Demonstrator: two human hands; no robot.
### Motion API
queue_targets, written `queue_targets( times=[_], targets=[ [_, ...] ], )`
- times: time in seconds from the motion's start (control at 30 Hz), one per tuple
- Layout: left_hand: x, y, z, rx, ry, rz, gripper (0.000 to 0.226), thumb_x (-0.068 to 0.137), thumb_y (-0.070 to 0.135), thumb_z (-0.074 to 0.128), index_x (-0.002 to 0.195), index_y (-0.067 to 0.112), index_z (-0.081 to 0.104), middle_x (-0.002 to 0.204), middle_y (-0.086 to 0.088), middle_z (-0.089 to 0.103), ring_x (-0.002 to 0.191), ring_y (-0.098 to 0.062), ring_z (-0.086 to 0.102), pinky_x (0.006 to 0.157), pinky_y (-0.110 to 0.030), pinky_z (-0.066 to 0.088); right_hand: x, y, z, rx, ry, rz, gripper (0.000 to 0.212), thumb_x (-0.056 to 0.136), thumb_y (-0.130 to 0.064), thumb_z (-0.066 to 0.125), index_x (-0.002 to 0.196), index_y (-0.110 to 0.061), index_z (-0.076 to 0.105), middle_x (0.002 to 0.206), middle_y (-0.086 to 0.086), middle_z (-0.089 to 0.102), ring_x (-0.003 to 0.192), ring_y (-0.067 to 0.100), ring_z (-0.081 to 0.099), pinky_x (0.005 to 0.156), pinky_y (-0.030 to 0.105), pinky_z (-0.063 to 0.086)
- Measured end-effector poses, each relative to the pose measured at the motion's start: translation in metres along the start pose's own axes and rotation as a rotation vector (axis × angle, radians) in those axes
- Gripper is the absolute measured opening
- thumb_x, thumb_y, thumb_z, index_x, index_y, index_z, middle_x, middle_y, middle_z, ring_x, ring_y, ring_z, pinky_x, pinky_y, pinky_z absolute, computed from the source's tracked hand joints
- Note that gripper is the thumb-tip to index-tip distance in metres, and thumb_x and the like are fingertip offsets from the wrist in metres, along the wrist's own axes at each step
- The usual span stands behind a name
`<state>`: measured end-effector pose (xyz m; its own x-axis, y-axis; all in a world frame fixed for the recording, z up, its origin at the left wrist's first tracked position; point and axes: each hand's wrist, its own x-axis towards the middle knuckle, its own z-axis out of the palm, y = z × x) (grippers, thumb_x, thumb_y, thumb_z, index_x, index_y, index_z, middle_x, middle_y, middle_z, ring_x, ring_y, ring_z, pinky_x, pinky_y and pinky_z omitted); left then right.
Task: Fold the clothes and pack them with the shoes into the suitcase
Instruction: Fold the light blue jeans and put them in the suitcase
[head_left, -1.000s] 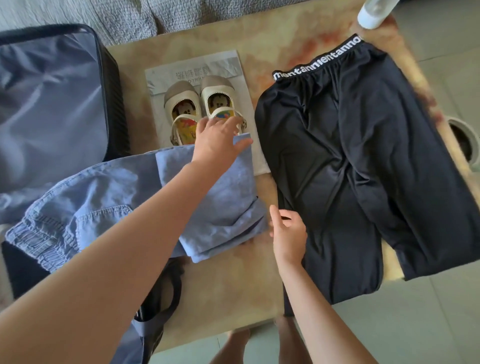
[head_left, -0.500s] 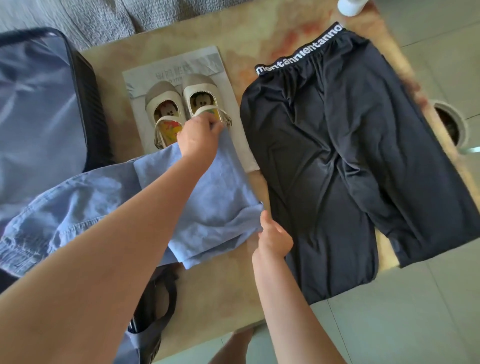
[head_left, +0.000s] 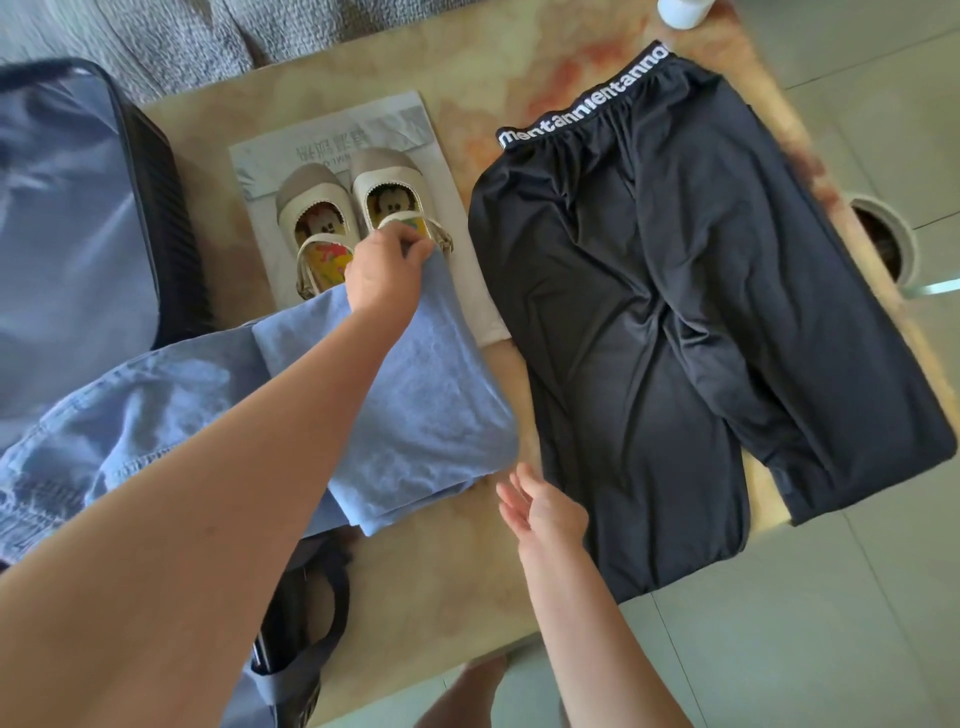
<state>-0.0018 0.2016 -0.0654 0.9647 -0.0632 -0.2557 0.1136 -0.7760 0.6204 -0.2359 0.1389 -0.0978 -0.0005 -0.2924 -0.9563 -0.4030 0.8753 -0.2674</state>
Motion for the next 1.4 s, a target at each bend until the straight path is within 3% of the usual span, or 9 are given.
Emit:
queue_targets(
  times=[0.1,0.17,0.27,0.4,0.67,0.9,1.07,1.17,1.4],
  targets=[
    [-0.002,-0.002,0.001,0.104,0.022,0.090,0.029,0.093,0.029,0.056,0.120,0.018,0.058,0.120,-0.004,0.058,0.117,-0.025,0.049,0.104,-0.037,0.032,0.006,-0.004,-0.006,-0.257,0.006,-0.507,0.012,0.082,-0.011,0.072,0.077,-0.013,0.062,0.076,0.004,0.063,0.064,0.015,0.053,0.060,0.030,0.046],
    [-0.011,-0.005,-0.003,0.160,0.010,0.149,0.036,0.093,0.029,0.055,0.128,0.020,0.053,0.129,-0.005,0.051,0.124,-0.026,0.041,0.107,-0.035,0.024,0.004,-0.015,0.002,-0.388,-0.123,-0.693,0.014,0.082,-0.017,0.073,0.089,-0.018,0.062,0.092,-0.003,0.060,0.081,0.011,0.054,0.069,0.021,0.041],
    [-0.037,-0.019,-0.017,0.083,0.036,0.212,0.037,0.092,0.021,0.059,0.128,0.017,0.055,0.131,-0.007,0.050,0.125,-0.026,0.040,0.108,-0.036,0.026,0.007,-0.037,0.024,-0.554,-0.362,-0.698,0.061,0.081,-0.024,0.074,0.136,-0.020,0.047,0.131,-0.011,0.048,0.122,0.003,0.044,0.087,0.011,0.035],
    [-0.073,-0.064,-0.058,0.042,0.191,0.165,0.037,0.089,0.012,0.061,0.125,0.012,0.057,0.134,-0.008,0.049,0.125,-0.027,0.040,0.106,-0.037,0.031,0.006,-0.059,0.057,-0.712,-0.528,-0.664,0.079,0.080,-0.027,0.076,0.146,-0.017,0.032,0.128,-0.008,0.049,0.123,0.006,0.045,0.097,0.020,0.037],
    [-0.098,-0.124,-0.098,0.233,0.185,0.184,0.040,0.084,0.008,0.066,0.123,0.011,0.060,0.130,-0.011,0.054,0.123,-0.034,0.044,0.106,-0.043,0.029,0.008,-0.073,0.073,-1.006,-0.484,-0.740,0.037,0.078,-0.024,0.076,0.110,-0.009,0.065,0.107,0.003,0.063,0.101,0.022,0.062,0.092,0.039,0.051],
    [-0.128,-0.133,-0.118,0.044,0.357,0.086,0.043,0.087,0.008,0.062,0.129,0.012,0.055,0.136,-0.011,0.047,0.126,-0.030,0.038,0.109,-0.037,0.025,-0.012,-0.066,0.066,-0.971,-0.586,-0.771,0.028,0.085,-0.019,0.069,0.109,-0.012,0.055,0.110,0.005,0.064,0.102,0.019,0.063,0.084,0.030,0.051],
    [-0.170,-0.171,-0.133,-0.012,0.406,-0.083,0.050,0.088,0.007,0.063,0.135,0.010,0.047,0.145,-0.014,0.035,0.135,-0.030,0.030,0.106,-0.024,0.019,-0.031,-0.059,0.067,-0.830,-0.596,-0.725,0.044,0.080,-0.017,0.075,0.117,-0.024,0.052,0.107,-0.008,0.064,0.098,0.007,0.061,0.084,0.027,0.050],
    [-0.195,-0.190,-0.139,-0.129,0.481,-0.297,0.058,0.088,0.013,0.064,0.141,0.009,0.039,0.147,-0.014,0.027,0.137,-0.028,0.026,0.112,-0.035,0.025,-0.042,-0.055,0.068,-0.872,-0.589,-0.773,0.032,0.083,-0.017,0.072,0.112,-0.020,0.059,0.098,-0.011,0.064,0.094,0.005,0.061,0.077,0.021,0.048],
    [-0.208,-0.221,-0.149,-0.530,0.429,-0.841,0.078,0.090,0.039,0.061,0.150,0.009,0.021,0.153,-0.014,0.018,0.137,-0.023,0.027,0.109,-0.032,0.023,-0.057,-0.050,0.067,-0.865,-0.604,-0.878,0.030,0.084,-0.023,0.070,0.113,-0.019,0.064,0.107,-0.005,0.068,0.103,0.014,0.064,0.091,0.037,0.052]
  ],
)
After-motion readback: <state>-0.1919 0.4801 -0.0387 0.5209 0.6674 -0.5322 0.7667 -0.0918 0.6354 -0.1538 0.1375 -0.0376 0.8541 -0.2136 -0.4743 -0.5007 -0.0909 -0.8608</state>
